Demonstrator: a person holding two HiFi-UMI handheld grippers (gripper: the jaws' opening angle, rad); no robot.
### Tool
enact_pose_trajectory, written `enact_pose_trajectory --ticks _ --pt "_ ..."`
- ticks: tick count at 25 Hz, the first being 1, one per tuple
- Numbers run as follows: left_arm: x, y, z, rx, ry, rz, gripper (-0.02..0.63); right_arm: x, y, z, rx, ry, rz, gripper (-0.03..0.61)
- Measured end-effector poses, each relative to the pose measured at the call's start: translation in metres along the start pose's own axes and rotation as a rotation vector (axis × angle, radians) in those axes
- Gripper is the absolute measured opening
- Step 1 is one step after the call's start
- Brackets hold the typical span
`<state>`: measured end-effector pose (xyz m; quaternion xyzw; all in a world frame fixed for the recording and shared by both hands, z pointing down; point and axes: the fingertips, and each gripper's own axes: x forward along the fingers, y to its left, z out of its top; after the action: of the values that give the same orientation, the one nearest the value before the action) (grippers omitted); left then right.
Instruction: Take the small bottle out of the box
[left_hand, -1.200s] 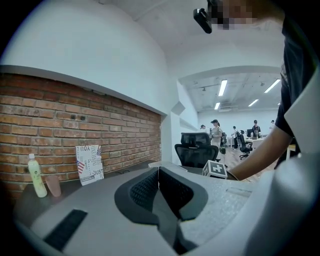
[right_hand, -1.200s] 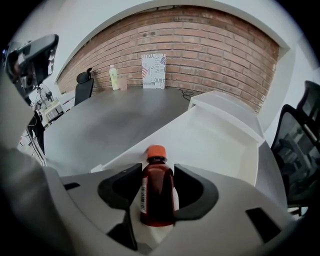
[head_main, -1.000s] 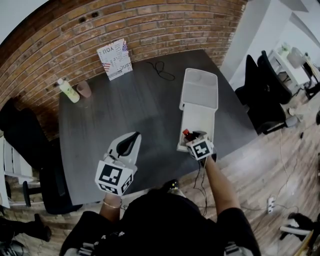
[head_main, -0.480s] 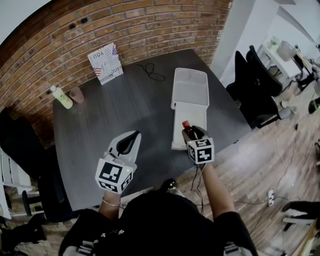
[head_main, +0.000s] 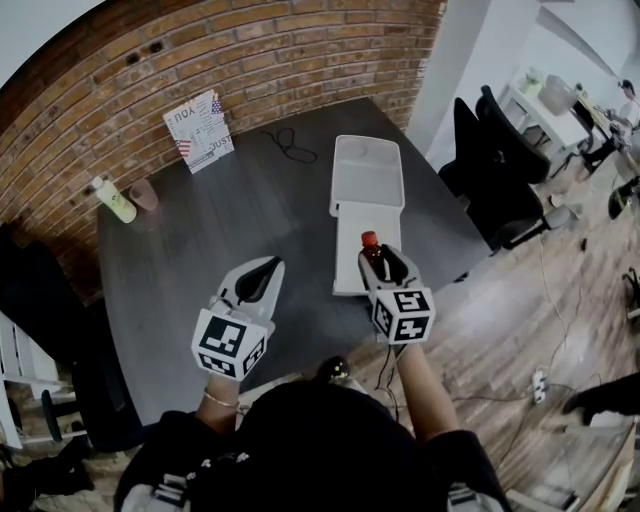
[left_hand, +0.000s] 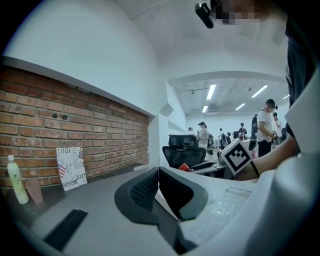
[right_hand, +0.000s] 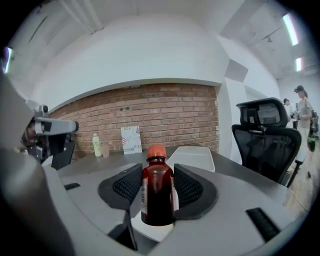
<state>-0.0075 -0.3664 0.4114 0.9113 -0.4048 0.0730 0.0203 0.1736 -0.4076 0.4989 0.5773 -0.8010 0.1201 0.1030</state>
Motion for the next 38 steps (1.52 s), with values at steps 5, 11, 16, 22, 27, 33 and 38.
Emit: enact_pose_trajectory --ticks 5,11,16,22,27,33,38 --pt "0.006 -0.007 0.005 -0.014 -0.011 -0.025 -0.002 -0.026 0.009 0.037 -0.009 -0.109 -0.013 0.198" --pt "0.013 -0.017 0.009 -0.025 -0.019 -0.058 -0.002 -0.054 0.019 0.065 0.003 -0.202 0.001 0.198" --pt "0.018 -0.025 0.014 -0.016 -0.026 -0.074 -0.002 -0.066 0.021 0.071 -0.019 -0.232 -0.009 0.196" --pt "0.019 -0.028 0.015 -0.014 -0.025 -0.078 -0.002 -0.073 0.016 0.073 -0.02 -0.243 -0.024 0.198" --pt "0.018 -0.029 0.015 -0.013 -0.024 -0.074 -0.002 -0.076 0.016 0.075 -0.021 -0.251 -0.028 0.198" --pt "0.019 -0.03 0.015 -0.012 -0.024 -0.071 -0.002 -0.076 0.015 0.074 -0.017 -0.25 -0.025 0.198" --pt "0.018 -0.033 0.015 -0.012 -0.022 -0.071 -0.002 -0.079 0.012 0.073 -0.009 -0.249 -0.03 0.196"
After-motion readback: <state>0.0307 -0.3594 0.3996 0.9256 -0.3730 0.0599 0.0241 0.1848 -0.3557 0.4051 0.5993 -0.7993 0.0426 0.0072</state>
